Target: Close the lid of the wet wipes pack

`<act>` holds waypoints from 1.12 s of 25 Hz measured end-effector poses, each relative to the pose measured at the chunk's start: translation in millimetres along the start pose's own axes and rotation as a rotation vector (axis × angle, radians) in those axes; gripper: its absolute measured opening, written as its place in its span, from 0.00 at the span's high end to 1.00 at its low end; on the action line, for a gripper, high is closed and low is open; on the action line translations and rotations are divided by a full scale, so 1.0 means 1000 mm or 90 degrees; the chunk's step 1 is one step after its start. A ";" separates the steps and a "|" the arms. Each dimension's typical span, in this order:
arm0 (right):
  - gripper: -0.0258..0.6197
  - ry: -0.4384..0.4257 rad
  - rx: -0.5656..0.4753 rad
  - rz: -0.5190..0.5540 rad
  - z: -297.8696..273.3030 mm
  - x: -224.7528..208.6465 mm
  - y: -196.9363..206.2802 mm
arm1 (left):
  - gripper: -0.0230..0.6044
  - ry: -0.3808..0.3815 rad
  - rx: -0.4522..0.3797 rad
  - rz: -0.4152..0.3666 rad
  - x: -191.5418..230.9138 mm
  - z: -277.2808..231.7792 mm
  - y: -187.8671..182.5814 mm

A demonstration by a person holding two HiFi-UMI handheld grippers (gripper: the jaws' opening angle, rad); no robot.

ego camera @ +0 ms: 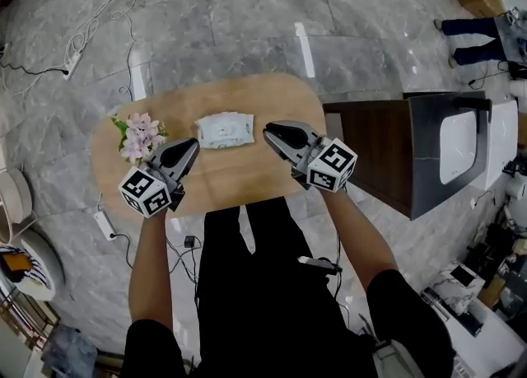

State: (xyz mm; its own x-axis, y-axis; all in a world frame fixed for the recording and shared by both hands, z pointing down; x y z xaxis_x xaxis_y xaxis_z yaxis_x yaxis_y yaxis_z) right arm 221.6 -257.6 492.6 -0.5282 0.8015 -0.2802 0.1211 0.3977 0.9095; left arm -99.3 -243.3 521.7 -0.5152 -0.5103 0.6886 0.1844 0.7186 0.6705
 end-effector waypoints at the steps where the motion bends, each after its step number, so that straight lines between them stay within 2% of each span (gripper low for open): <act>1: 0.88 -0.007 0.007 -0.002 -0.008 -0.009 0.009 | 0.93 -0.007 0.008 0.006 0.008 -0.007 0.005; 9: 0.86 -0.048 0.070 -0.024 -0.067 -0.077 0.081 | 0.93 -0.036 0.023 0.064 0.063 -0.056 0.040; 15: 0.86 -0.085 0.111 -0.027 -0.104 -0.105 0.126 | 0.93 -0.058 0.034 0.094 0.100 -0.080 0.068; 17: 0.84 -0.099 0.127 -0.026 -0.115 -0.111 0.139 | 0.93 -0.064 0.044 0.099 0.112 -0.085 0.075; 19: 0.84 -0.108 0.141 -0.028 -0.124 -0.116 0.152 | 0.82 -0.072 0.052 0.100 0.122 -0.089 0.081; 28: 0.84 -0.158 0.182 0.000 -0.149 -0.119 0.183 | 0.78 -0.095 0.086 0.078 0.148 -0.103 0.087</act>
State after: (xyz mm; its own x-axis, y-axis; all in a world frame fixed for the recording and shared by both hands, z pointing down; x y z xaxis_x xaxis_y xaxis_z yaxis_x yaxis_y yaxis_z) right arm 181.8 -346.4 738.3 -0.3133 0.8714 -0.3775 0.3696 0.4781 0.7968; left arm -73.6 -304.8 710.9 -0.6164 -0.3473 0.7067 0.1442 0.8325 0.5349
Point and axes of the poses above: the fingertips, and each gripper's own axes: z backward along the fingers, x to its left, y out of its underside, the point moved 10 cm from there along z, backward along the fingers, and after that the axes turned 11 degrees about z, right-handed, at the moved point
